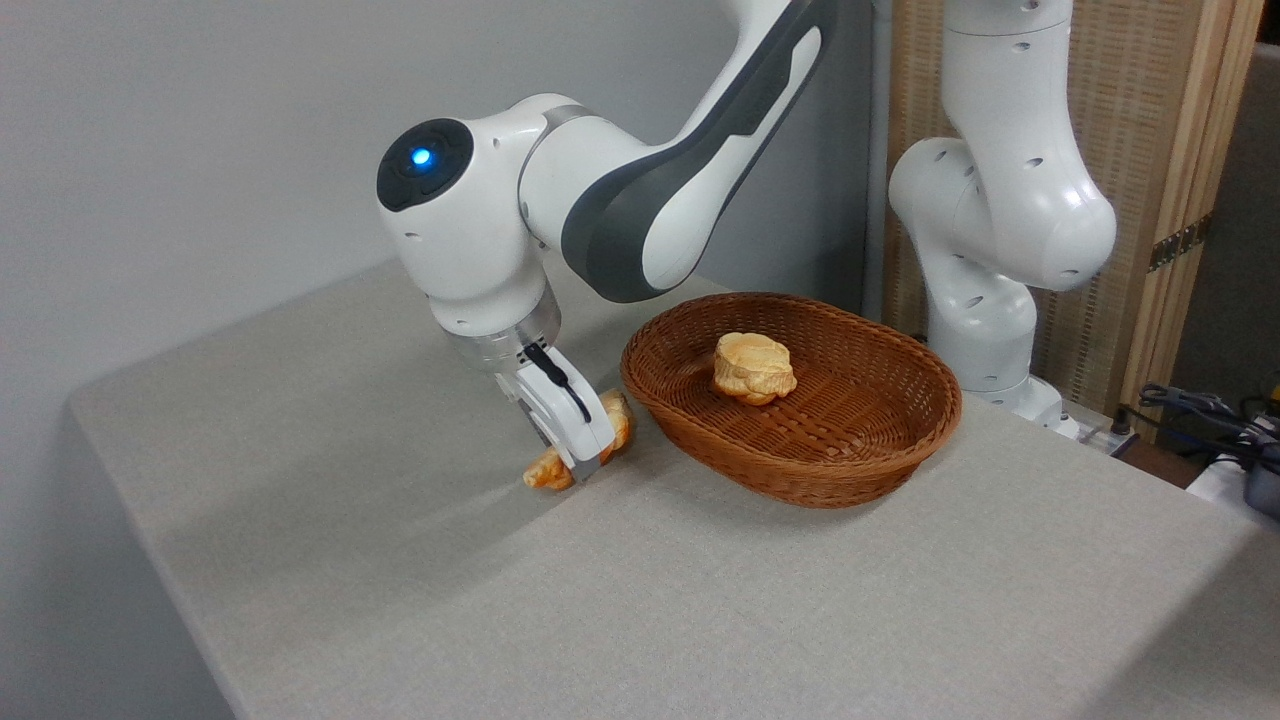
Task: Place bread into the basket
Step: 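Carry the held bread roll over the wicker basket and lower it in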
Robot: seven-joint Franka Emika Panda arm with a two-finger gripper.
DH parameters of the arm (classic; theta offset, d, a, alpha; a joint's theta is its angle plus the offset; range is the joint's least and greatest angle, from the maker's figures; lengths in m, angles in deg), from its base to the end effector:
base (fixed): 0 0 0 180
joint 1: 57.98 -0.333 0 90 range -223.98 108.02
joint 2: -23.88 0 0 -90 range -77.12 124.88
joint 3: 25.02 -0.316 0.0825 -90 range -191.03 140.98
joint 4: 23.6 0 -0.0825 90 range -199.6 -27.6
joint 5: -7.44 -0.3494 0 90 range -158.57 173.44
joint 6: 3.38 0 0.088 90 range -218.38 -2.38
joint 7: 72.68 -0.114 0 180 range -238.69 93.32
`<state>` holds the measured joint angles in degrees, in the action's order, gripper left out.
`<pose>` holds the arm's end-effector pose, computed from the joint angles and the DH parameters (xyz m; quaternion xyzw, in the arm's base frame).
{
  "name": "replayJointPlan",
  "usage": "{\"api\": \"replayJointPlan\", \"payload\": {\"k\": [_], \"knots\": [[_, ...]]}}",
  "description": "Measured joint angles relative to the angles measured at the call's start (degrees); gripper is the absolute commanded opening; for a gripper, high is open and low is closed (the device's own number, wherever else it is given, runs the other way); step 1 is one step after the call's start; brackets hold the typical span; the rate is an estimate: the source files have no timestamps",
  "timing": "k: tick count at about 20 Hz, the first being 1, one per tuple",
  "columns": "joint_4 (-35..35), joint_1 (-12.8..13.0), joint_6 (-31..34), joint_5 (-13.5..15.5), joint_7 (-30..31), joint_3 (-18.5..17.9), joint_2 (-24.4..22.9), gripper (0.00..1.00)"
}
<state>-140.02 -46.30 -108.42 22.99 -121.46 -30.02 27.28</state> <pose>0.4966 -0.0822 0.4115 0.8942 -0.4115 -0.0747 0.1600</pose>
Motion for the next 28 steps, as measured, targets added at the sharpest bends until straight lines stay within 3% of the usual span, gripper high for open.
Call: {"api": "replayJointPlan", "payload": {"k": [14,17,20,22,26,28], "knots": [[9.61,-0.06,1.40,0.00,1.64,-0.03,-2.56,0.16],[9.86,-0.14,6.06,0.00,1.75,-0.24,-4.02,0.27],[9.88,-0.19,13.61,-0.07,1.73,-0.66,-5.57,0.47],[9.87,-0.27,16.00,-0.49,1.60,-0.71,-5.95,0.49],[9.65,-0.44,22.99,-3.99,-1.77,-0.76,-6.48,0.54],[9.37,-0.58,26.37,-5.66,-4.47,-0.79,-6.49,0.82]]}}
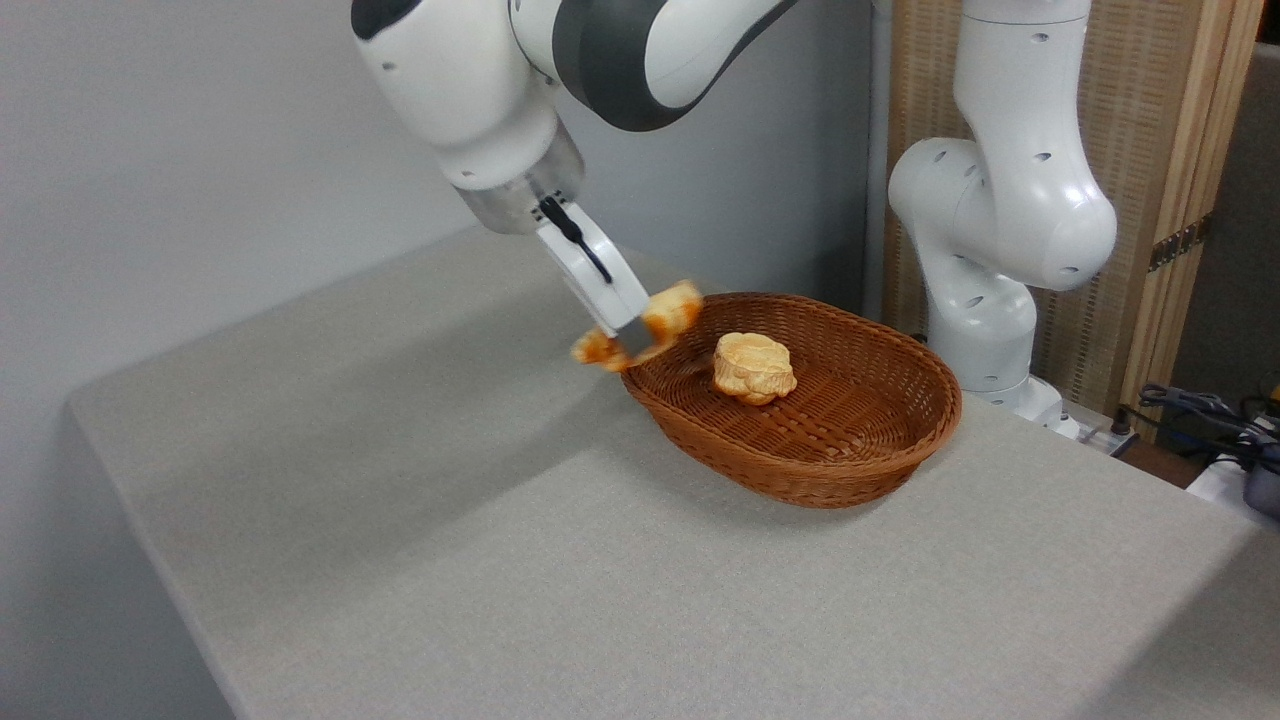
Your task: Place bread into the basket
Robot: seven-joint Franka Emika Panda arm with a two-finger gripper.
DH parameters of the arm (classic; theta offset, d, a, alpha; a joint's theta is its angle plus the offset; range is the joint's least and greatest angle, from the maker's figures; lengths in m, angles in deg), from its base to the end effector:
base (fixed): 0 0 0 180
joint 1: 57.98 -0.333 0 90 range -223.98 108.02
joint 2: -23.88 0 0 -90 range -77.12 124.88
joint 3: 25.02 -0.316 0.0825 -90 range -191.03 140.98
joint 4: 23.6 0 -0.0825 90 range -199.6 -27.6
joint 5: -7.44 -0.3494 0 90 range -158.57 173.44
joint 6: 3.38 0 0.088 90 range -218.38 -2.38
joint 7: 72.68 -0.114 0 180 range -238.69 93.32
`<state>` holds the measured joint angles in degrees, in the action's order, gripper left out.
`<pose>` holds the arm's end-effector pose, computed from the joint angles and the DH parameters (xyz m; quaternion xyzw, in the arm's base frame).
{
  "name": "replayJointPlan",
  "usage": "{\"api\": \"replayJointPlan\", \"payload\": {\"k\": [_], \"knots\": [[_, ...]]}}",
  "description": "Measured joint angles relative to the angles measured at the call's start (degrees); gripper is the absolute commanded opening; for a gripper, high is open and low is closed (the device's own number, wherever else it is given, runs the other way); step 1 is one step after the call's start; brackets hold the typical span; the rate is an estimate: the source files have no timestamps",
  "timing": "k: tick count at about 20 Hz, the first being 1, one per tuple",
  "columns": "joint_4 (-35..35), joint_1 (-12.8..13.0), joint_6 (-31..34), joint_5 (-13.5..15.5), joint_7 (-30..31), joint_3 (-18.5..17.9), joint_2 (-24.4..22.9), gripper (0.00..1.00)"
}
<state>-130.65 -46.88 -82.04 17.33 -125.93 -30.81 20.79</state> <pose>0.4518 -0.0634 0.5099 0.8483 -0.4741 -0.1634 0.1698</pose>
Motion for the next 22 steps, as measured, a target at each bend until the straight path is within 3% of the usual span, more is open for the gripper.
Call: {"api": "replayJointPlan", "payload": {"k": [1,6,11,17,22], "knots": [[-0.13,-0.06,0.89,-0.48,-0.88,-0.05,0.00,1.00],[-1.18,-0.30,5.15,-3.24,-8.00,-0.60,0.01,1.00],[-1.51,-0.31,6.58,-3.95,-15.64,-1.23,0.00,1.00],[-1.09,-0.29,5.84,-3.95,-16.39,-1.53,-0.07,1.00],[2.91,-0.26,0.00,-3.95,-15.89,-1.50,-0.91,1.00]]}}
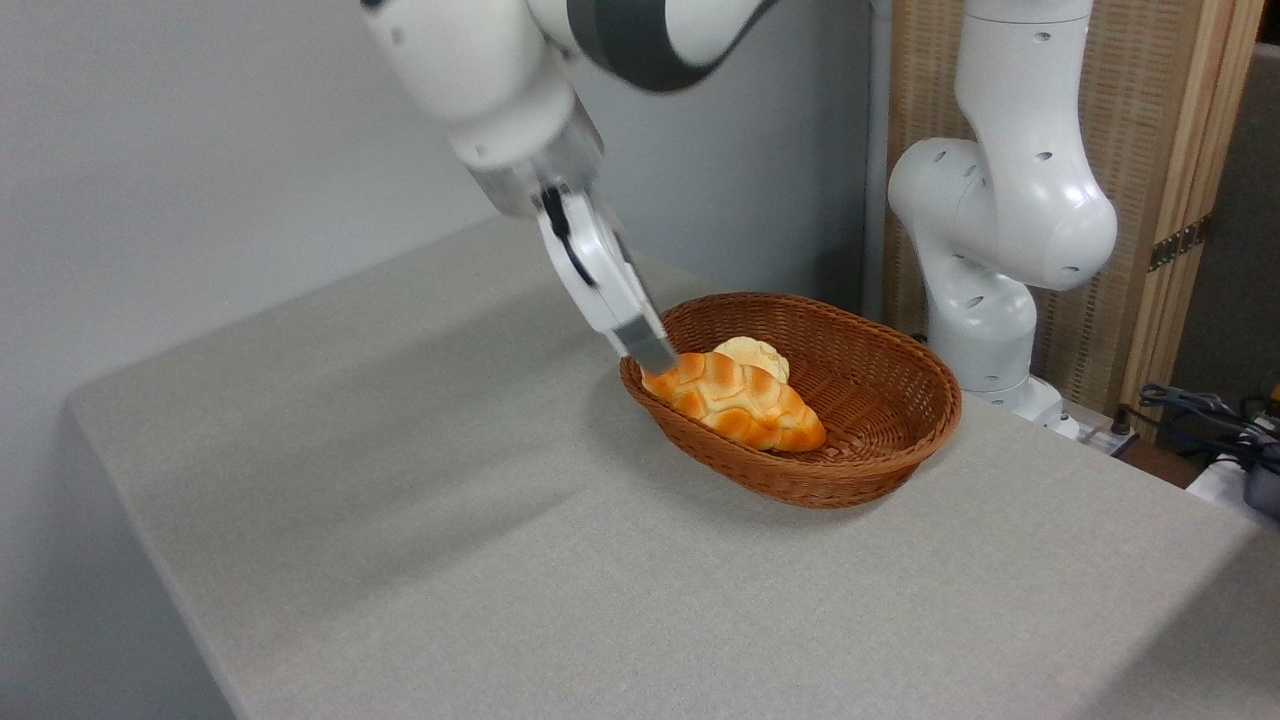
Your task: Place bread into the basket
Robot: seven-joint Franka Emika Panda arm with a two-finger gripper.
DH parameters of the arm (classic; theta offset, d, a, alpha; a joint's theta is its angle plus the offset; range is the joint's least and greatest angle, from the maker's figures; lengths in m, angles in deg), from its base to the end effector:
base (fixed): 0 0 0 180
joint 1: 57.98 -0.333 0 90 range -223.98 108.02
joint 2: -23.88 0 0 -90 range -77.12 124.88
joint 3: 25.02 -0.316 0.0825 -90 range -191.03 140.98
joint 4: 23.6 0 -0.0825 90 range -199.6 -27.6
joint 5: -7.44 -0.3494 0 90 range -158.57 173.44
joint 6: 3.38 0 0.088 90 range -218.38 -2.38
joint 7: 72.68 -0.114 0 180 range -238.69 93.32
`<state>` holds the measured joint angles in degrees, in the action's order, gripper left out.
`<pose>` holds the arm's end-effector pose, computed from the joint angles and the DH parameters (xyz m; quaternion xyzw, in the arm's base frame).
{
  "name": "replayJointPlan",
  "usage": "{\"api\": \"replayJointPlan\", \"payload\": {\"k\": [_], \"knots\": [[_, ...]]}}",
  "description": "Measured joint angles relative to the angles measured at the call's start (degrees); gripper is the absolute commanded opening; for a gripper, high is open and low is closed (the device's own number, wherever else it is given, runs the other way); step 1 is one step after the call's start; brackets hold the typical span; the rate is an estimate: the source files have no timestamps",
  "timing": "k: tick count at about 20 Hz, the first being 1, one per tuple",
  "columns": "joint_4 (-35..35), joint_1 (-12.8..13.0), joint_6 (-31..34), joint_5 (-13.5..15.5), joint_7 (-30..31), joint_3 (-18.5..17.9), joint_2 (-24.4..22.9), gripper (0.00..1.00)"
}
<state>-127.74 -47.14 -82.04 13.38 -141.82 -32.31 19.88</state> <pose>0.4575 -0.0401 0.5359 0.7892 -0.5825 -0.1263 0.1481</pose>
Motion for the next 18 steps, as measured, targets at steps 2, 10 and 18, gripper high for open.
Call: {"api": "replayJointPlan", "payload": {"k": [2,10,18], "knots": [[1.45,-0.01,-2.72,0.00,0.53,-0.01,-0.31,1.00],[5.67,-0.11,-10.70,0.00,15.10,-0.29,0.23,1.00],[5.83,-0.16,-22.67,-0.01,28.17,-1.12,2.61,1.00]]}}
